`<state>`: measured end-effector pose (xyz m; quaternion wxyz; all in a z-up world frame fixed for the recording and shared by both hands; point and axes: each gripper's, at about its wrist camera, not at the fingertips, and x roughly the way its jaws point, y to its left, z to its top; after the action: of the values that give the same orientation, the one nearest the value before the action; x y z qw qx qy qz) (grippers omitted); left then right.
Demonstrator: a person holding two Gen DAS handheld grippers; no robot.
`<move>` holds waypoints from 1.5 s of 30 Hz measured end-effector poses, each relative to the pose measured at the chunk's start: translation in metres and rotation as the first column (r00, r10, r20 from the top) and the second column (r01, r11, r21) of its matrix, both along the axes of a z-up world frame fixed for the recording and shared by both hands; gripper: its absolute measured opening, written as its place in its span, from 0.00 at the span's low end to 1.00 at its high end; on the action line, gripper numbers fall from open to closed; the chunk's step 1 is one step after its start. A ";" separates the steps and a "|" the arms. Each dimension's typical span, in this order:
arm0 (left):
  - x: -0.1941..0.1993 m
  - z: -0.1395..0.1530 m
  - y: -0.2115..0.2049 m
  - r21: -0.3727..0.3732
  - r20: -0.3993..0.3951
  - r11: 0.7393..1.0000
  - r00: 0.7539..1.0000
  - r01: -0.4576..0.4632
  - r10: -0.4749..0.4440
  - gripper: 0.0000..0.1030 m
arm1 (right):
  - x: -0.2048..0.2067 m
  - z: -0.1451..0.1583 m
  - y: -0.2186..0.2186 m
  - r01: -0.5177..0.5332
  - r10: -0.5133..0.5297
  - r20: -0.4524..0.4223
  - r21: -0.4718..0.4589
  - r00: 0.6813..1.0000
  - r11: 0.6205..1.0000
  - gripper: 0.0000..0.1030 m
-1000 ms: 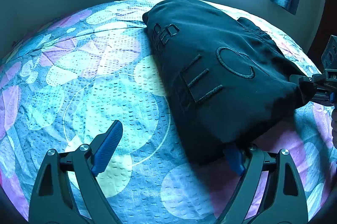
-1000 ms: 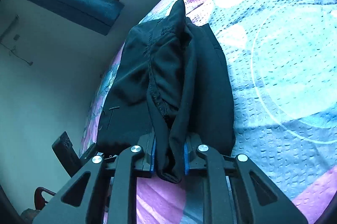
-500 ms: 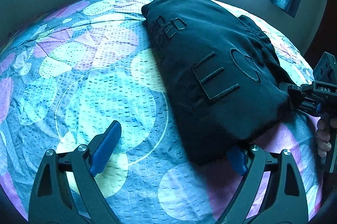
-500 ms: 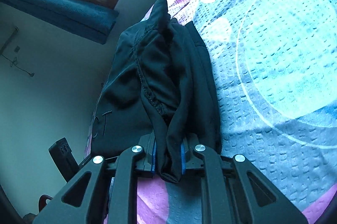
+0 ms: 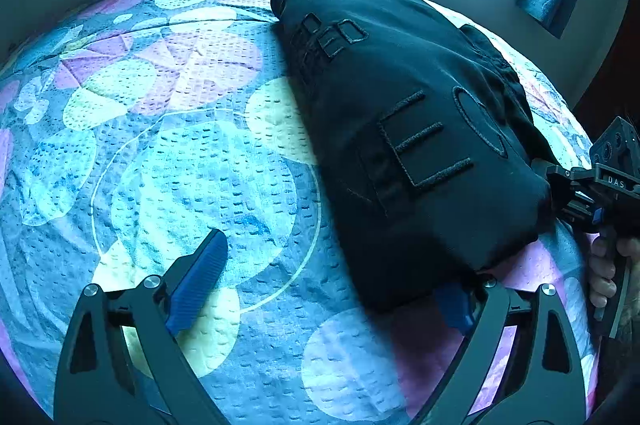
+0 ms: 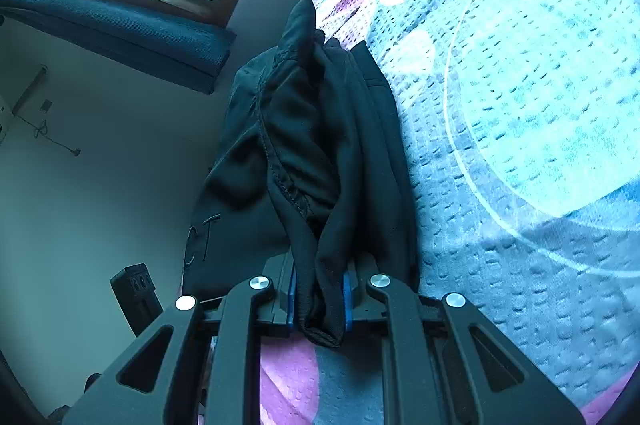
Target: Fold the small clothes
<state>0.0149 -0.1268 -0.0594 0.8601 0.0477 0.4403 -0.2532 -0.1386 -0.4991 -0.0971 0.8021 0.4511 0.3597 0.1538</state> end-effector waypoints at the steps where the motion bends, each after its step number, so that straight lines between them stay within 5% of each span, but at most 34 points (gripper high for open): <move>1: 0.000 0.000 0.000 -0.001 -0.001 1.000 1.000 0.000 0.000 0.91 | -0.001 0.000 0.000 0.001 -0.001 0.001 -0.004 1.000 1.000 0.14; 10: 0.002 0.002 0.004 -0.039 -0.022 0.999 1.000 0.007 -0.008 0.92 | -0.009 0.004 -0.001 0.020 -0.020 0.005 0.007 1.000 1.000 0.16; 14: -0.013 0.014 0.026 -0.138 -0.042 0.990 0.998 0.034 -0.040 0.92 | -0.024 0.011 -0.006 0.053 -0.053 0.001 0.010 0.999 0.999 0.22; 17: -0.021 0.026 0.050 -0.240 -0.054 0.970 0.997 0.033 -0.047 0.92 | -0.038 0.017 -0.014 0.077 -0.077 -0.007 0.029 0.997 0.997 0.37; 19: -0.013 0.027 0.061 -0.316 -0.107 0.949 0.992 0.023 -0.060 0.92 | -0.043 0.026 -0.018 0.086 -0.086 0.001 0.010 0.996 0.996 0.62; 22: 0.005 0.016 0.056 -0.363 -0.206 0.932 0.974 0.016 -0.097 0.92 | -0.038 0.036 -0.021 0.109 -0.110 -0.001 -0.072 0.994 0.991 0.64; 25: 0.020 0.005 0.042 -0.426 -0.270 0.905 0.951 0.022 -0.150 0.93 | -0.023 0.030 -0.022 0.077 -0.077 -0.010 -0.028 0.997 0.997 0.65; 31: 0.042 0.001 0.017 -0.484 -0.314 0.875 0.930 0.016 -0.191 0.95 | 0.015 0.025 -0.004 -0.005 0.001 -0.031 -0.117 1.000 0.993 0.74; 35: 0.045 -0.004 0.001 -0.473 -0.300 0.880 0.931 0.046 -0.210 0.94 | 0.023 0.028 0.011 -0.040 0.036 -0.024 -0.192 0.999 0.981 0.69; 37: 0.045 -0.003 -0.006 -0.460 -0.271 0.885 0.937 0.078 -0.223 0.81 | 0.023 0.025 0.012 -0.034 0.027 -0.039 -0.187 0.999 0.982 0.46; 39: 0.041 0.003 -0.013 -0.415 -0.247 0.904 0.943 0.103 -0.221 0.74 | 0.021 0.020 0.006 -0.009 0.004 -0.043 -0.111 0.999 0.994 0.36; 41: 0.041 0.011 -0.020 -0.354 -0.222 0.925 0.949 0.136 -0.225 0.69 | 0.018 0.022 0.009 0.007 -0.011 -0.040 -0.096 0.999 0.995 0.33; 45: 0.047 0.018 -0.008 -0.341 -0.197 0.927 0.952 0.158 -0.235 0.61 | 0.009 0.025 0.020 -0.027 0.027 -0.016 -0.047 1.000 0.999 0.30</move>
<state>0.0615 -0.1350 -0.0417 0.7682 -0.0787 0.4846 -0.4108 -0.1296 -0.4796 -0.0720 0.8077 0.4283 0.3755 0.1525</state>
